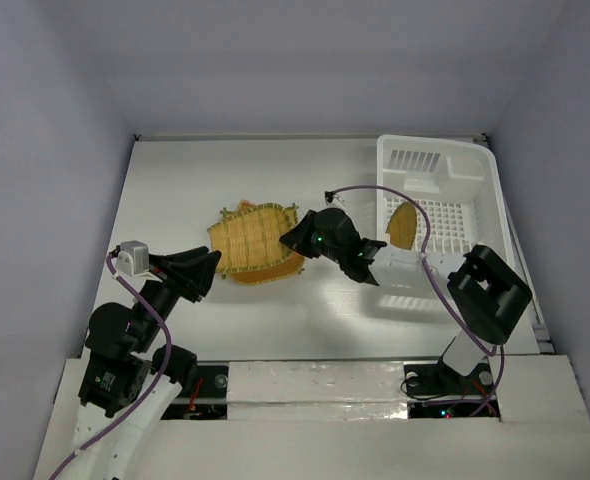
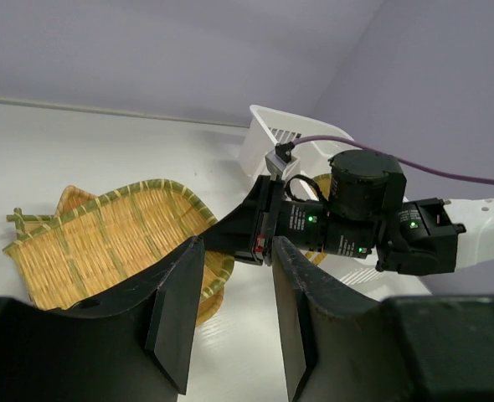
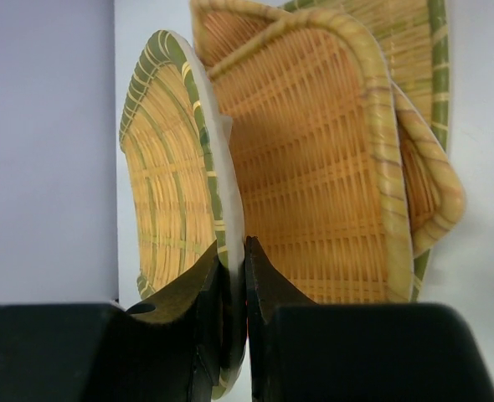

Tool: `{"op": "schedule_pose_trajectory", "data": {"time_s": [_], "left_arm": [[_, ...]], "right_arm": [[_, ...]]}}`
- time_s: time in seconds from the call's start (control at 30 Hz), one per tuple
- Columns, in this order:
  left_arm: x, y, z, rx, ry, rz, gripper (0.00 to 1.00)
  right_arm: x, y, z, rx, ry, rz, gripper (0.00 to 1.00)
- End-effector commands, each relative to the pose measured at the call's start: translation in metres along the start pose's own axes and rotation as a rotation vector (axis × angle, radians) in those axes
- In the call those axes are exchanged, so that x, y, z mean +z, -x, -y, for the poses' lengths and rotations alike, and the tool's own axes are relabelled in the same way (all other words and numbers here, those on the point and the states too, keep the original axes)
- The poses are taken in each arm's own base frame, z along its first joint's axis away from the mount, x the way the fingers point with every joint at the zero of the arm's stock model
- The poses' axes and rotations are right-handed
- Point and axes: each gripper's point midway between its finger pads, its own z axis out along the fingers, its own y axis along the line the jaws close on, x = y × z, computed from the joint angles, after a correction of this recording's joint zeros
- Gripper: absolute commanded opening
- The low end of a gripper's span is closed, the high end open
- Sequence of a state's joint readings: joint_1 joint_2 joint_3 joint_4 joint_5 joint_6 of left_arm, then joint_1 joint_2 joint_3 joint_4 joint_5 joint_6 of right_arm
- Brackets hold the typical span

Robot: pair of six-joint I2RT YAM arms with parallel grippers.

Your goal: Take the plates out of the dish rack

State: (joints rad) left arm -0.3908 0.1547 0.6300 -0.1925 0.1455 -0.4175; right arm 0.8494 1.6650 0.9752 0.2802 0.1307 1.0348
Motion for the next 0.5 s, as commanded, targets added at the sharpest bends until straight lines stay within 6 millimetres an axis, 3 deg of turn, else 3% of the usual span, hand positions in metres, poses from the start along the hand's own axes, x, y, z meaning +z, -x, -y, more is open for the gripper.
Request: {"op": "schedule_pose_trajectory", "data": {"time_s": [0.0, 0.2, 0.47], "left_arm": [[0.003, 0.006, 0.002, -0.004, -0.008, 0.023, 0.35], [0.003, 0.006, 0.003, -0.003, -0.010, 0.022, 0.35], [0.003, 0.006, 0.003, -0.003, -0.011, 0.023, 0.35]], "right_arm": [[0.000, 0.019, -0.030, 0.072, 0.126, 0.081, 0.00], [0.004, 0.010, -0.013, 0.090, 0.096, 0.072, 0.02], [0.007, 0.004, 0.005, 0.083, 0.033, 0.068, 0.35]]}}
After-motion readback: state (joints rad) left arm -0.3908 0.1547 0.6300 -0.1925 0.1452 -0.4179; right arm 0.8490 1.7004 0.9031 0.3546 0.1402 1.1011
